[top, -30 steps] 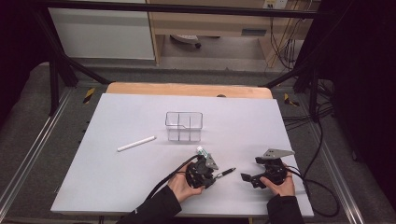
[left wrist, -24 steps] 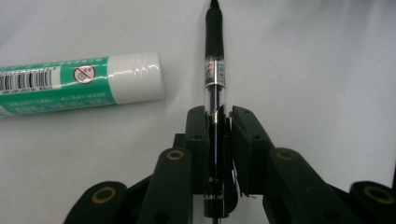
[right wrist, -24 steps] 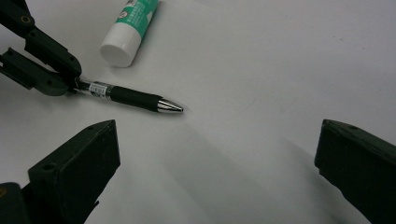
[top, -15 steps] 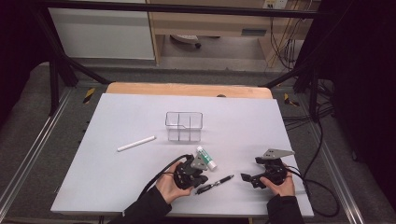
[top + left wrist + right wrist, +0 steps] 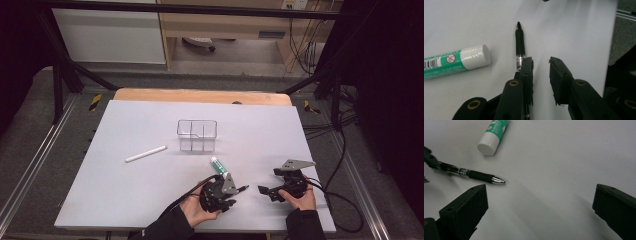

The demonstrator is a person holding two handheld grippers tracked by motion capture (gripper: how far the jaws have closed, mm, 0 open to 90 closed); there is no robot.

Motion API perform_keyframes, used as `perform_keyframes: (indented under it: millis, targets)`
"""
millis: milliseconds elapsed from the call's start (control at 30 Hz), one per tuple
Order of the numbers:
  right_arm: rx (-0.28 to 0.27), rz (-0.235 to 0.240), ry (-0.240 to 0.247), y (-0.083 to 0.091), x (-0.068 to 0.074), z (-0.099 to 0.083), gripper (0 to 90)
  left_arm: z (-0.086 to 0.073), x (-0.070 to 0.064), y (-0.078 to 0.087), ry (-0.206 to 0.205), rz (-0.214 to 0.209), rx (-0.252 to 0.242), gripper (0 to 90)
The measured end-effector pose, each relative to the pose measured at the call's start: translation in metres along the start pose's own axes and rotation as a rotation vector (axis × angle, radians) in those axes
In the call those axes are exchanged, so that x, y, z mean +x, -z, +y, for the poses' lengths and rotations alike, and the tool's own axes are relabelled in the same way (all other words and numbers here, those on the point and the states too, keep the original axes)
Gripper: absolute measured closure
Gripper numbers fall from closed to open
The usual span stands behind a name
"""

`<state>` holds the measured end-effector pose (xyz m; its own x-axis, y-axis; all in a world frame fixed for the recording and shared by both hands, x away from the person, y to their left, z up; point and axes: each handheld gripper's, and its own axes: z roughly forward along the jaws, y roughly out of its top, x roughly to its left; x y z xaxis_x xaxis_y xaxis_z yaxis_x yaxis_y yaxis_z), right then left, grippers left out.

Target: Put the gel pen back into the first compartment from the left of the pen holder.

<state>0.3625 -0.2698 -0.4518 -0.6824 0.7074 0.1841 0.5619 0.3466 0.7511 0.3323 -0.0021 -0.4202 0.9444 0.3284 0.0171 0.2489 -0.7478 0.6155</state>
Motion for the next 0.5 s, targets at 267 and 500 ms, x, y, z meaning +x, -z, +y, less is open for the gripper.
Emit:
perform_keyframes:
  millis: [267, 500]
  targets:
    - [-0.004, 0.002, -0.001, 0.001, 0.000, 0.000, 0.5, 0.018, 0.007, -0.022, 0.012, 0.036, 0.049, 65.2]
    - [-0.004, 0.003, -0.001, 0.001, -0.001, 0.001, 0.5, 0.026, 0.006, -0.035, 0.020, 0.023, 0.078, 71.9]
